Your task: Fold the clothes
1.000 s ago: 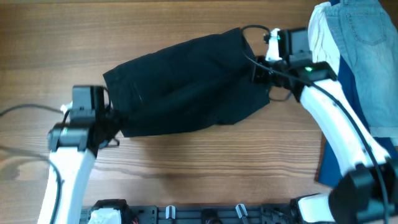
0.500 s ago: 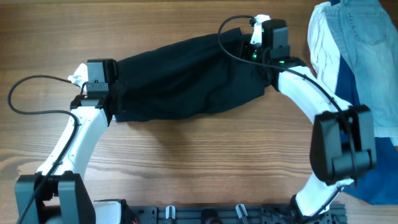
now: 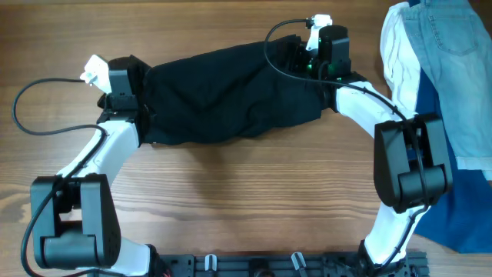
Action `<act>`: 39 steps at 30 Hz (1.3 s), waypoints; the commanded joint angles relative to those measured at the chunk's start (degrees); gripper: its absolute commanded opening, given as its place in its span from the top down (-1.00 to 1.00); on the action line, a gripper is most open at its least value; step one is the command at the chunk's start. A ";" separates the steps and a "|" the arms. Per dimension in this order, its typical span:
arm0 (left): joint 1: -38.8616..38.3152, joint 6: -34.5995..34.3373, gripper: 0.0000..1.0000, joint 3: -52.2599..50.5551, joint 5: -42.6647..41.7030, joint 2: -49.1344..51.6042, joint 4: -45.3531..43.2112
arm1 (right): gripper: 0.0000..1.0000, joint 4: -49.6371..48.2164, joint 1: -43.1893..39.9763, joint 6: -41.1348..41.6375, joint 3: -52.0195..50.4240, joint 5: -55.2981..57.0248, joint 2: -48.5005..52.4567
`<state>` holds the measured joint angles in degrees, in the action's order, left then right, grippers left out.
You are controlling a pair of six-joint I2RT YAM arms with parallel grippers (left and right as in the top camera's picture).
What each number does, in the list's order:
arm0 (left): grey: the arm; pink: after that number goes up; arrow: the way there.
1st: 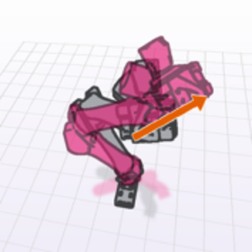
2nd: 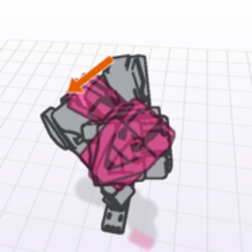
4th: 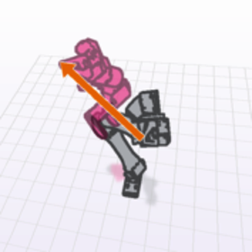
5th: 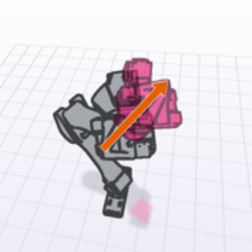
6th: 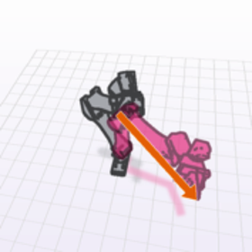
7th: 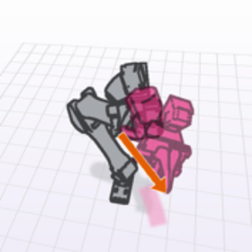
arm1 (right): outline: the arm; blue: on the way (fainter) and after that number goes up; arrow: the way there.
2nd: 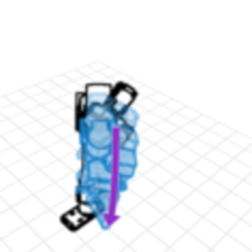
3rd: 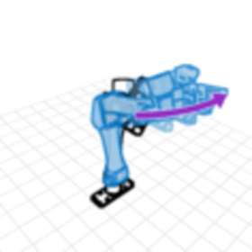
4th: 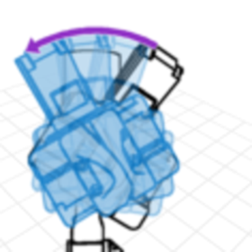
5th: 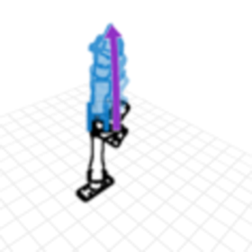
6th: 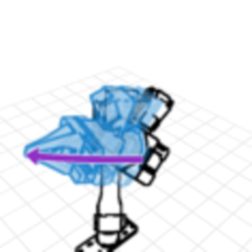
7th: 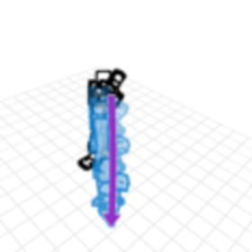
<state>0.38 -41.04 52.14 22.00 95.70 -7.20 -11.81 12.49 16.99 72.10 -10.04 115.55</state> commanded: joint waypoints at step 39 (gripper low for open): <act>16.26 37.68 -0.98 1.25 -47.93 10.23 19.34 | 0.75 25.99 -2.60 -13.90 4.85 -4.94 7.37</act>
<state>17.80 -4.29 53.21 -24.03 103.04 12.32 13.39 10.61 2.55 77.34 -16.45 121.82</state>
